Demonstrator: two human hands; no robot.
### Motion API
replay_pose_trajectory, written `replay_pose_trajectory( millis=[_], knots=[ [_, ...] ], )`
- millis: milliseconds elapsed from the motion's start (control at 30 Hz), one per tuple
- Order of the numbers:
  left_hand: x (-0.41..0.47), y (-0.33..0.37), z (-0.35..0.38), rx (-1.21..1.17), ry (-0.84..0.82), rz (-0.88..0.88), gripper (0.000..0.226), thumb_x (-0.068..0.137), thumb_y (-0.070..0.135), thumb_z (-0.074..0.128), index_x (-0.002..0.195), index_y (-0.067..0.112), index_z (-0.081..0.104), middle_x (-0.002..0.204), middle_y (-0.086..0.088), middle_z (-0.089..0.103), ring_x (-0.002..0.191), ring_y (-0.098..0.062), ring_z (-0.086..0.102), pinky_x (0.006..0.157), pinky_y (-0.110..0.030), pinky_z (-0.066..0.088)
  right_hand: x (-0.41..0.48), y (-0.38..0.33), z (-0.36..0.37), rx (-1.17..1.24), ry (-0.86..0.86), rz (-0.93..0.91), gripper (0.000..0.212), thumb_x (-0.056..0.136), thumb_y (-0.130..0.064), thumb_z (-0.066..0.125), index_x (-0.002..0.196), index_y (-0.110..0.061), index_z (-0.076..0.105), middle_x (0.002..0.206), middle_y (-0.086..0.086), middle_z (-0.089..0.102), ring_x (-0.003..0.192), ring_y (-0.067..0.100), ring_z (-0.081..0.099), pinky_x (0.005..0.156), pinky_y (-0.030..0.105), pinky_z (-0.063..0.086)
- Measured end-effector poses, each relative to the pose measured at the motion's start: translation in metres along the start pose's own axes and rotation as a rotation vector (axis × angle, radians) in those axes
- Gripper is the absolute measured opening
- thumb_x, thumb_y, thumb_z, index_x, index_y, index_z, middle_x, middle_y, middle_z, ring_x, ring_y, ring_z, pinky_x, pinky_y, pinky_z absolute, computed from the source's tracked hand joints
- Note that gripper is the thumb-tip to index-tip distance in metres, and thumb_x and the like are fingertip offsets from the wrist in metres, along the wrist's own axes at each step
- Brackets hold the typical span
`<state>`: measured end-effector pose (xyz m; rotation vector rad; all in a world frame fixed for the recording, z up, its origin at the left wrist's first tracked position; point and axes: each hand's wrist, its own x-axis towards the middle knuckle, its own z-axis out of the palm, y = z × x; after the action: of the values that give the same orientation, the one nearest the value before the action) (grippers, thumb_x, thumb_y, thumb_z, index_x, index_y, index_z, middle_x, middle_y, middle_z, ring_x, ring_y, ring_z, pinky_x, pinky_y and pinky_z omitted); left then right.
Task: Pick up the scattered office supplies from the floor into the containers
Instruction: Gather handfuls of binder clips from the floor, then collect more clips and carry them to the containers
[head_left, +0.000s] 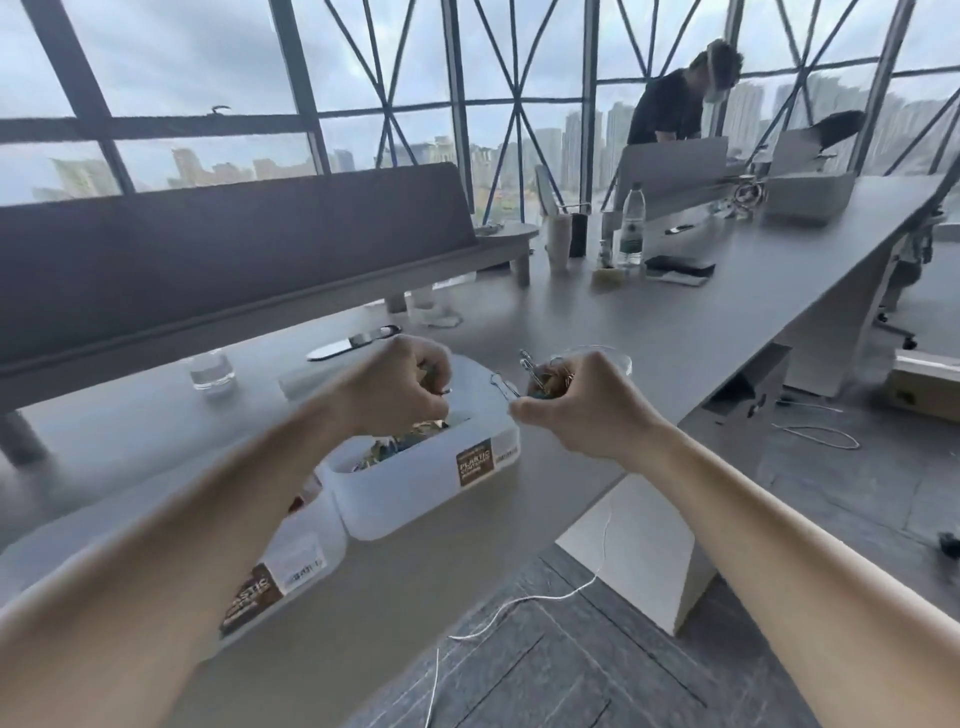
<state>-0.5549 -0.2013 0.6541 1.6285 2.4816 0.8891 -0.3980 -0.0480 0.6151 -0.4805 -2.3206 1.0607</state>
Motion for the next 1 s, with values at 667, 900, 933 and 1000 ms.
replay_pose_trajectory(
  millis=[667,900,933,1000],
  knots=[
    [0.04,-0.083,-0.01,0.304,-0.492,-0.106,0.026,0.078,0.043,0.079,0.098,0.027,0.072,0.1,0.011,0.068,0.093,-0.015,0.063,0.085,-0.031,0.052,0.131,-0.011,0.093,-0.653,-0.429,-0.028,0.013,0.082,-0.033,0.073,0.085,-0.026,0.063,0.1,0.002,0.061,0.074,0.022,0.065,0.065,0.032,0.054],
    [0.021,-0.083,-0.013,0.341,-0.414,-0.137,0.047,0.079,0.055,0.074,0.116,0.028,0.066,0.108,0.01,0.068,0.097,-0.014,0.063,0.092,-0.035,0.051,0.113,-0.021,0.081,-0.646,-0.442,-0.055,0.023,0.089,-0.033,0.068,0.111,-0.028,0.068,0.116,-0.001,0.06,0.099,0.022,0.063,0.089,0.039,0.054],
    [0.017,-0.081,-0.014,0.351,-0.4,-0.132,0.046,0.082,0.055,0.071,0.117,0.027,0.065,0.108,0.01,0.069,0.096,-0.013,0.063,0.093,-0.035,0.051,0.106,-0.024,0.077,-0.651,-0.435,-0.054,0.024,0.09,-0.032,0.067,0.113,-0.026,0.068,0.115,-0.001,0.06,0.101,0.022,0.062,0.09,0.038,0.053],
    [0.01,-0.074,-0.02,0.335,-0.367,-0.126,0.045,0.086,0.054,0.067,0.119,0.024,0.065,0.108,0.008,0.07,0.094,-0.012,0.065,0.092,-0.034,0.052,0.09,-0.032,0.064,-0.643,-0.399,-0.047,0.024,0.091,-0.031,0.066,0.115,-0.025,0.068,0.113,-0.002,0.062,0.102,0.02,0.06,0.091,0.035,0.051]
  ],
)
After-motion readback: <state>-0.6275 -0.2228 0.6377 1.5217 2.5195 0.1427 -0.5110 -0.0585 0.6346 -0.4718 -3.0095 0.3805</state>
